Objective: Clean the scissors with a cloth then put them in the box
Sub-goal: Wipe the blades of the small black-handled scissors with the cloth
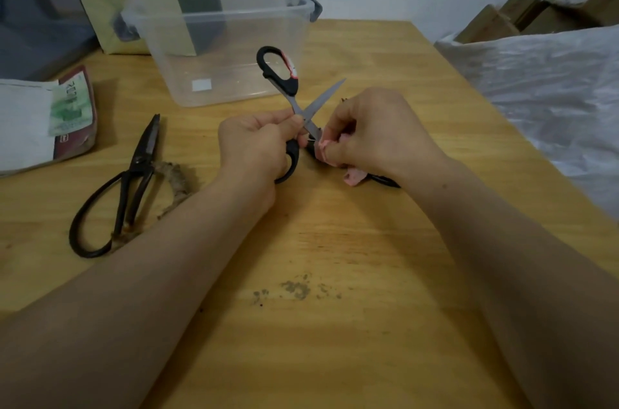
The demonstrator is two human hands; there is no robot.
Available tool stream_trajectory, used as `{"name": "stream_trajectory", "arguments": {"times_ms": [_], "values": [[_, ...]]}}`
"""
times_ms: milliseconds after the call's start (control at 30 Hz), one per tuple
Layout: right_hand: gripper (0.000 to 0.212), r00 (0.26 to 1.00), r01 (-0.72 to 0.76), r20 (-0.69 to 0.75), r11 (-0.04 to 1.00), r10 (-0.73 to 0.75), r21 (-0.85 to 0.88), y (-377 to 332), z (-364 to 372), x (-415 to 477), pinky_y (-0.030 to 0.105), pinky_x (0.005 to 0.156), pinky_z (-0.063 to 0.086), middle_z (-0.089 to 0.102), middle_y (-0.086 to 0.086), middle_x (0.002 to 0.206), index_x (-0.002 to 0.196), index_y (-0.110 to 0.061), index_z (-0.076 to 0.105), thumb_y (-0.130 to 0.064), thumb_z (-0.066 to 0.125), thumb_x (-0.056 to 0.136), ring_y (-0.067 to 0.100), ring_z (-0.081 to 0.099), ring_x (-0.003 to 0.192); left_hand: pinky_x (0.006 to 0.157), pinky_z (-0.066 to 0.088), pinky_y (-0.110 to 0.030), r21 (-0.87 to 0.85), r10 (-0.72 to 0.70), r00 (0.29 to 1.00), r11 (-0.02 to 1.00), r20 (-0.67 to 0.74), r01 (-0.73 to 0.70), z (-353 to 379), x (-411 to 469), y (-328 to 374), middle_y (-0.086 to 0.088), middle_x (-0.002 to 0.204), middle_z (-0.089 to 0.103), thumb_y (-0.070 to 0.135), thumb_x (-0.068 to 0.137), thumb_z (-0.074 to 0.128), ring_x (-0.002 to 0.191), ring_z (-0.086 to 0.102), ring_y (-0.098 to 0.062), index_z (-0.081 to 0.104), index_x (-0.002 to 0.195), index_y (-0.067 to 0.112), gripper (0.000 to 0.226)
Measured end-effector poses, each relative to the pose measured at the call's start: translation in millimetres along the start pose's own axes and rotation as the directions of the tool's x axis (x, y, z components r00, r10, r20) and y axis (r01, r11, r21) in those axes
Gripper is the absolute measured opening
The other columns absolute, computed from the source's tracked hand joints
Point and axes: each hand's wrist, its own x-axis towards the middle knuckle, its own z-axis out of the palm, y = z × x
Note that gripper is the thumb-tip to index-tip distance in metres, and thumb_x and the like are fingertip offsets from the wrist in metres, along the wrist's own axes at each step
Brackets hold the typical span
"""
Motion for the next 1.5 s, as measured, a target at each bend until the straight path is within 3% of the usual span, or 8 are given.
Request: {"name": "stream_trajectory", "arguments": {"times_ms": [133,400,567,767,967,1233,1367,1500], "values": [[0.024,0.981,0.116,-0.167,0.989,-0.099,0.096,-0.7,9.1,2.0,0.038,0.057,0.058,0.069,-0.002,0.066,0.067,-0.032,0.063,-0.017,0.068,0.084,0.023,0.068,0.055,0.035,0.031,-0.009,-0.012,0.019,1.0,1.0,0.011,-0.019,3.4,-3.6,0.0,-0.005,0.06,0.06,0.002,0.084,0.066,0.032,0.044,0.001,0.067,0.085,0.005,0.003],[0.011,0.988,-0.101,0.125,0.994,0.095,0.046,-3.0,-5.0,-0.3,0.039,0.063,0.061,0.071,0.011,0.069,0.07,-0.011,0.073,-0.002,0.072,0.077,0.025,0.07,0.058,0.034,0.03,-0.009,-0.023,0.063,0.998,0.998,-0.012,-0.064,-1.4,-0.2,4.9,-0.011,0.066,0.059,0.002,0.086,0.063,0.033,0.044,-0.001,0.066,0.099,-0.004,0.014],[0.022,0.997,-0.007,-0.081,0.987,0.02,0.158,-3.1,-0.1,-0.9,0.042,0.056,0.059,0.069,0.004,0.063,0.062,-0.026,0.067,-0.012,0.076,0.077,0.028,0.068,0.053,0.035,0.03,-0.009,-0.002,0.054,0.999,0.999,0.002,-0.054,2.6,-2.2,0.6,-0.004,0.053,0.059,0.001,0.085,0.065,0.03,0.041,-0.001,0.068,0.088,0.001,0.004],[0.005,0.977,-0.139,0.157,0.99,0.143,-0.035,-5.4,-1.9,-0.7,0.04,0.058,0.06,0.066,0.008,0.064,0.079,-0.003,0.074,0.0,0.07,0.077,0.028,0.065,0.055,0.034,0.027,-0.012,-0.001,0.06,0.997,0.998,-0.038,-0.06,-4.0,4.2,5.2,-0.009,0.062,0.059,0.005,0.086,0.064,0.034,0.043,-0.004,0.067,0.093,0.003,0.008],[0.012,0.996,-0.079,-0.031,0.995,0.081,0.067,-6.8,-0.7,-3.1,0.03,0.04,0.054,0.059,-0.005,0.048,0.07,-0.019,0.071,-0.011,0.074,0.078,0.014,0.056,0.035,0.034,0.029,-0.012,-0.012,0.037,0.999,0.999,-0.032,-0.037,0.3,4.5,4.1,-0.009,0.062,0.058,0.004,0.087,0.063,0.034,0.044,-0.004,0.066,0.096,-0.002,0.011],[0.012,0.984,-0.156,0.086,0.987,0.154,0.024,-11.7,-3.5,-4.3,0.042,0.059,0.06,0.062,0.005,0.058,0.069,-0.01,0.067,-0.01,0.071,0.08,0.028,0.062,0.053,0.035,0.026,-0.015,-0.065,0.049,0.997,0.996,-0.058,-0.053,-10.8,8.9,12.4,-0.008,0.064,0.059,0.008,0.089,0.062,0.046,0.045,-0.01,0.065,0.085,0.009,0.005],[0.019,0.987,-0.16,0.024,0.987,0.159,0.008,-5.6,-8.8,-3.2,0.026,0.049,0.055,0.063,-0.004,0.059,0.061,-0.018,0.066,-0.007,0.074,0.075,0.017,0.064,0.053,0.038,0.029,-0.015,-0.055,0.079,0.992,0.995,-0.102,-0.085,-14.8,8.2,14.1,-0.005,0.065,0.06,0.01,0.088,0.063,0.054,0.05,-0.009,0.064,0.079,0.015,0.011],[0.013,0.961,-0.076,-0.246,0.978,0.123,0.194,5.0,-15.9,-0.6,0.009,0.04,0.041,0.059,-0.016,0.049,0.067,-0.011,0.068,0.0,0.069,0.074,-0.003,0.055,0.047,0.04,0.032,-0.013,-0.026,0.129,0.987,0.991,-0.096,-0.132,-17.0,8.0,13.9,-0.005,0.067,0.061,0.009,0.089,0.062,0.062,0.053,-0.011,0.063,0.075,0.019,0.017]]}}
